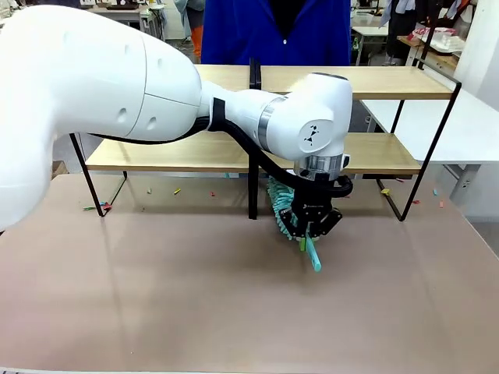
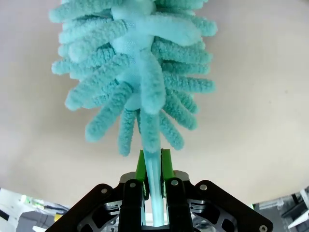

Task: Clean the shelves.
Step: Clean another randomly selected level of the Shelf with the Duster.

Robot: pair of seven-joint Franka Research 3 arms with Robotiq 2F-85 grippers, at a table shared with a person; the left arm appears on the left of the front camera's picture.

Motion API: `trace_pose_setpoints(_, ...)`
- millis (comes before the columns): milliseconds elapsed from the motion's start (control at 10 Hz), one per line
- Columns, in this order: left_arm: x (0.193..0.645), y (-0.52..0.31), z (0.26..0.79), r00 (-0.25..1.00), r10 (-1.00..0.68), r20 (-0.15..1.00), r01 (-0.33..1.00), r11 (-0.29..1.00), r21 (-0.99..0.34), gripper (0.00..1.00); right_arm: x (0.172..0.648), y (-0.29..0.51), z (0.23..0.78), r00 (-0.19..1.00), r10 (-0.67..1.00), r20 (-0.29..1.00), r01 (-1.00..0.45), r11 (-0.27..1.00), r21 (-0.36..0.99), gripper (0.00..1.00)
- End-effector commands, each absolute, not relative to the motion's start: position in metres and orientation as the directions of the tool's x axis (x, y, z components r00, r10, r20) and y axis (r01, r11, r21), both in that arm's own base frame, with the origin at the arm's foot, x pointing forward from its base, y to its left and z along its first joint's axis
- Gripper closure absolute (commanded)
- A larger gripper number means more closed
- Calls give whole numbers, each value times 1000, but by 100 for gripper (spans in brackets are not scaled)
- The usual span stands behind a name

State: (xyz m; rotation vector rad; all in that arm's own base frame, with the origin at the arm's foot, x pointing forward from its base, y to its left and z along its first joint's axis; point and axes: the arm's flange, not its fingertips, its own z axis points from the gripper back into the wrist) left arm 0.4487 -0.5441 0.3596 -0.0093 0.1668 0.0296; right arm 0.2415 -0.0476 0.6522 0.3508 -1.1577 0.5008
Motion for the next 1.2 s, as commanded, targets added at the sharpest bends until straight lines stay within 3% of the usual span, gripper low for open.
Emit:
trace_pose_setpoints(0,452,-554,368,973,-49,-226,35,997,-67,87,242,-47,653,312,193,931,-546,838,9,0)
trace_pose_setpoints(200,453,-578,370,962,-97,-254,76,993,-91,87,242,-47,653,312,193,931,-546,838,9,0)
trace_pose_setpoints(700,459,-607,371,902,-353,-247,338,936,-102,87,242,-47,653,312,193,931,-546,838,9,0)
trace_pose_setpoints(1100,456,-588,377,710,-647,-279,654,752,-82,87,242,-47,653,312,193,931,-546,838,9,0)
